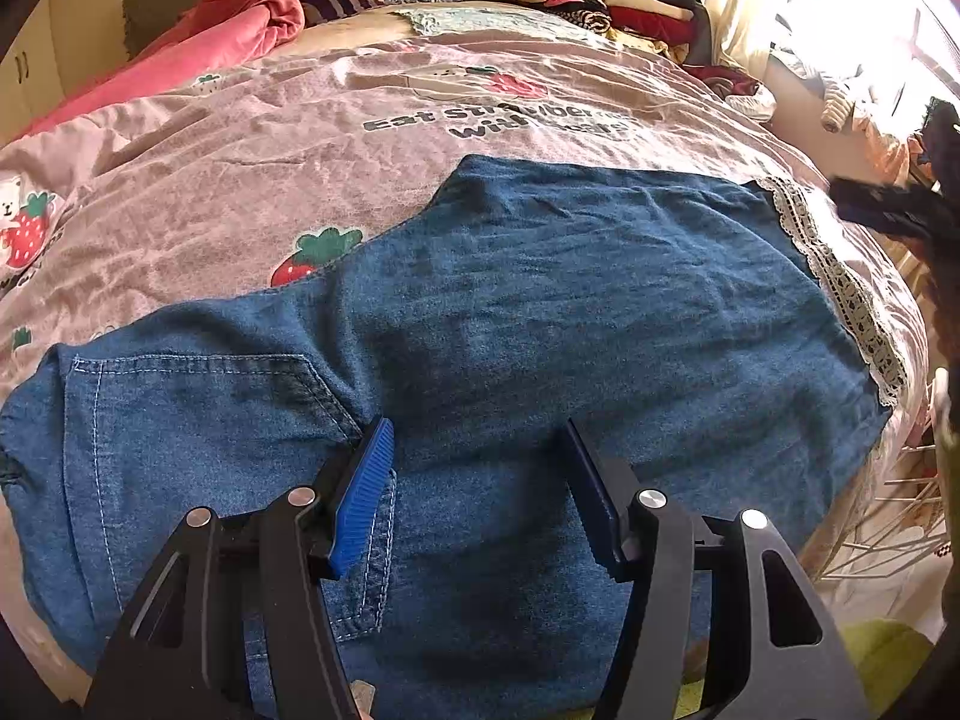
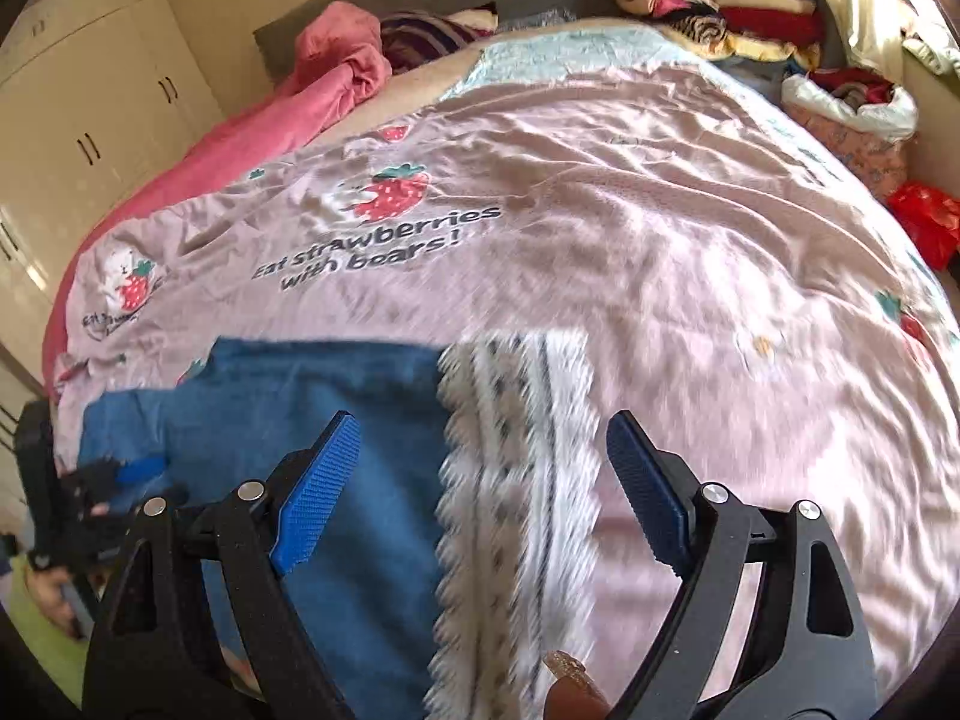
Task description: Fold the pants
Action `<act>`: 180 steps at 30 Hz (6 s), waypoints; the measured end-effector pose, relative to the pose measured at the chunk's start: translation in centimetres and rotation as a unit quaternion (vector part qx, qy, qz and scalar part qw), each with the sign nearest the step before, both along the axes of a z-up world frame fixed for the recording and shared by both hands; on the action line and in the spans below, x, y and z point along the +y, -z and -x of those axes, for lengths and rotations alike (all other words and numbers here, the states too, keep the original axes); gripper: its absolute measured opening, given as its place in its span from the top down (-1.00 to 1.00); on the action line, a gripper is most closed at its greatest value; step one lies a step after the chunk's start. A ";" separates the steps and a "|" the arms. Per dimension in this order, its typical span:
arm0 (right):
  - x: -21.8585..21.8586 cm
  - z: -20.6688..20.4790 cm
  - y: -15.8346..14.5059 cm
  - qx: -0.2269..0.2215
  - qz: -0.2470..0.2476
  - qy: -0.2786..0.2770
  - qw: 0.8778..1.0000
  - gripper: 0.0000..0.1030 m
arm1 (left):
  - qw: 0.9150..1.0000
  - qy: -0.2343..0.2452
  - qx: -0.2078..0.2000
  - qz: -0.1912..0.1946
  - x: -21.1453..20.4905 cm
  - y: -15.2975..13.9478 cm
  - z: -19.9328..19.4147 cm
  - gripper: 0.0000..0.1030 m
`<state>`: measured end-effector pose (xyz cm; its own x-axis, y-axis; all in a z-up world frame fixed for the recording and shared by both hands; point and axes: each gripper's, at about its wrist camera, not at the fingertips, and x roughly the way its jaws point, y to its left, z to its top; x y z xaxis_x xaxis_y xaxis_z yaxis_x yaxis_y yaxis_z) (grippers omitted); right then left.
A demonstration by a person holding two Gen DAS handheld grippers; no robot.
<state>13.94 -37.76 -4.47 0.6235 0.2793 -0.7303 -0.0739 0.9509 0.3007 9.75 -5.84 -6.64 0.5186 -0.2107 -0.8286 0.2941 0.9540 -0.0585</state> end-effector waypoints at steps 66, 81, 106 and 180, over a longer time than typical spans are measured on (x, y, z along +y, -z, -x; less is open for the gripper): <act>2.2 4.0 -3.1 -0.083 0.054 -0.049 0.994 -0.55 | 0.999 -0.001 -0.046 0.025 -3.1 -4.5 -6.9 -0.14; 5.8 9.1 -0.5 -0.046 0.076 -0.064 0.994 -0.58 | 0.998 0.010 -0.052 0.019 -2.5 -5.0 0.4 -0.48; 6.3 9.6 4.0 0.028 0.100 -0.060 0.993 -0.58 | 1.000 0.004 0.013 0.015 -2.5 0.4 0.8 -0.62; 6.1 7.0 -0.3 -0.078 -0.034 -0.125 0.988 0.63 | 0.983 0.154 0.029 0.098 -16.4 -1.0 -13.2 0.76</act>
<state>6.97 -31.70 -4.16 0.6320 0.4852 -0.6042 -0.3554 0.8744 0.3304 22.93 -22.23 -5.63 0.3585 -0.5084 -0.7829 0.5578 0.7892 -0.2570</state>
